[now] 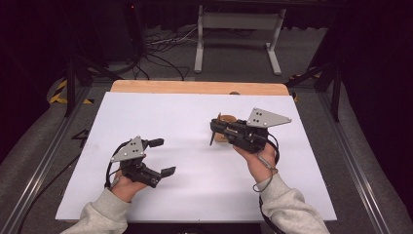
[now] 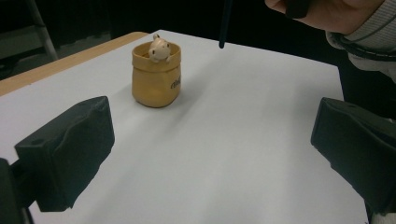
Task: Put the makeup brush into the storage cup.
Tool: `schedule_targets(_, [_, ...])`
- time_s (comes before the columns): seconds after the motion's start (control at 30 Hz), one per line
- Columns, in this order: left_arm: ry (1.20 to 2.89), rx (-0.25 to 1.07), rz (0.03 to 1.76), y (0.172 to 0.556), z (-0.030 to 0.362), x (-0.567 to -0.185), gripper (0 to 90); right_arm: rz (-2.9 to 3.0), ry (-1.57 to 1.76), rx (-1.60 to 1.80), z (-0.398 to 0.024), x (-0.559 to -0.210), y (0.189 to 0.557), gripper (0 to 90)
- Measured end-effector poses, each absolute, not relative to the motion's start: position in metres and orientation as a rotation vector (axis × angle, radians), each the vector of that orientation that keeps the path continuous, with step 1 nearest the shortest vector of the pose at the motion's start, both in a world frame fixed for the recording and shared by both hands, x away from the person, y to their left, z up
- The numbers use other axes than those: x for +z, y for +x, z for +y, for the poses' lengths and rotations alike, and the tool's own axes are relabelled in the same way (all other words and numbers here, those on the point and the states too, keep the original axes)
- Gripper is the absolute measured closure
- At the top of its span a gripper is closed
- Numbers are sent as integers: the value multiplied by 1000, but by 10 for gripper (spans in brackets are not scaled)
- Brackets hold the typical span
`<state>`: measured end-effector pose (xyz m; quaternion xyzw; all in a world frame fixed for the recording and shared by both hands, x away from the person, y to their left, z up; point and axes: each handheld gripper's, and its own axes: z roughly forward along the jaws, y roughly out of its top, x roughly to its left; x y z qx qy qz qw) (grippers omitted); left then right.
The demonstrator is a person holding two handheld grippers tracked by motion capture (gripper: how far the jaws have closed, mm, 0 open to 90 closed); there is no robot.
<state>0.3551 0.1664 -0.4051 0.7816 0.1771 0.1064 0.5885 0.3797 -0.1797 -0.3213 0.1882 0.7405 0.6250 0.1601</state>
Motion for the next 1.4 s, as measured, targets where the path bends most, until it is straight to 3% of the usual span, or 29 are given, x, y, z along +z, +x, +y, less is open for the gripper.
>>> schedule_targets(1.4, [1794,381,524,354,192,-417,0,1940,813,1603,-221,-322,442,834])
